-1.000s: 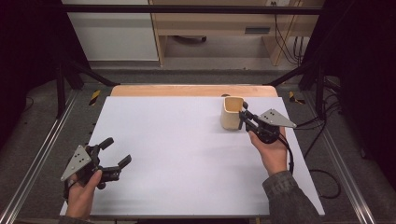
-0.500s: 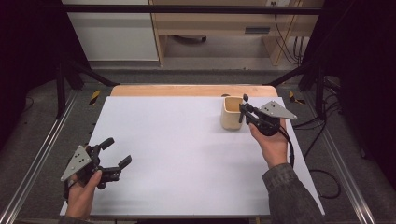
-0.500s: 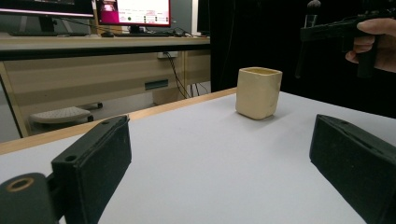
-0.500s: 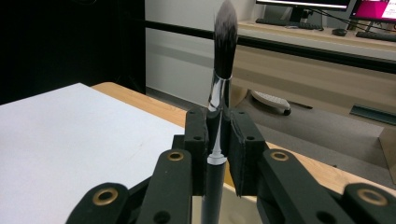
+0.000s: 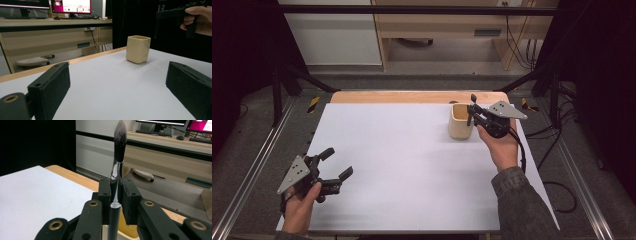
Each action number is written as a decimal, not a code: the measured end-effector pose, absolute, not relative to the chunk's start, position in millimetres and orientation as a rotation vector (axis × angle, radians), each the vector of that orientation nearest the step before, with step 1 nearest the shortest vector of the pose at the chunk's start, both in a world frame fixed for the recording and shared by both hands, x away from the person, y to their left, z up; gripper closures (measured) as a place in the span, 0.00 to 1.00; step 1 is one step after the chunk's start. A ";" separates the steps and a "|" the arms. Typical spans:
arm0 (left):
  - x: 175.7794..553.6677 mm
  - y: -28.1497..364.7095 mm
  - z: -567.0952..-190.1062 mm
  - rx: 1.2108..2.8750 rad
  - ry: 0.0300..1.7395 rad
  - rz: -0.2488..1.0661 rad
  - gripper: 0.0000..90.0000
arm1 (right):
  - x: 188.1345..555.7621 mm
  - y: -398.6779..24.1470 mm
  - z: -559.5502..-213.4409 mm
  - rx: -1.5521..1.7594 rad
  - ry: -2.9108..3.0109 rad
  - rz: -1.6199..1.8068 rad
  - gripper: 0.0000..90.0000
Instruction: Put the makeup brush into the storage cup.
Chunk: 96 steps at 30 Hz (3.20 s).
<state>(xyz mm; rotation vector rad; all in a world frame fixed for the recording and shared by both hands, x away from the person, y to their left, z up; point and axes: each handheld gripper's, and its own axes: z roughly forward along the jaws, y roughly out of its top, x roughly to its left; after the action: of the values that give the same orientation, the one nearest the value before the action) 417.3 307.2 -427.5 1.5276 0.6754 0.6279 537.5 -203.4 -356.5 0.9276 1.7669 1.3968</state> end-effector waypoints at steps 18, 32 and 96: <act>417.7 307.1 -427.7 1.536 0.669 0.626 0.06 | 554.9 -200.8 -351.5 0.935 1.766 1.384 0.88; 417.7 306.7 -427.7 1.532 0.665 0.624 0.06 | 563.2 -199.5 -349.4 0.945 1.756 1.380 0.88; 420.6 300.7 -430.8 1.559 0.597 0.595 0.05 | 582.9 -199.5 -375.7 0.982 1.753 1.362 0.88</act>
<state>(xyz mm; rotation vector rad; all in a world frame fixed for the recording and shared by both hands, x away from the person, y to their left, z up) 420.6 300.7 -430.8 1.5588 0.5965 0.5953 582.9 -199.5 -375.7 0.9823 1.7526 1.3625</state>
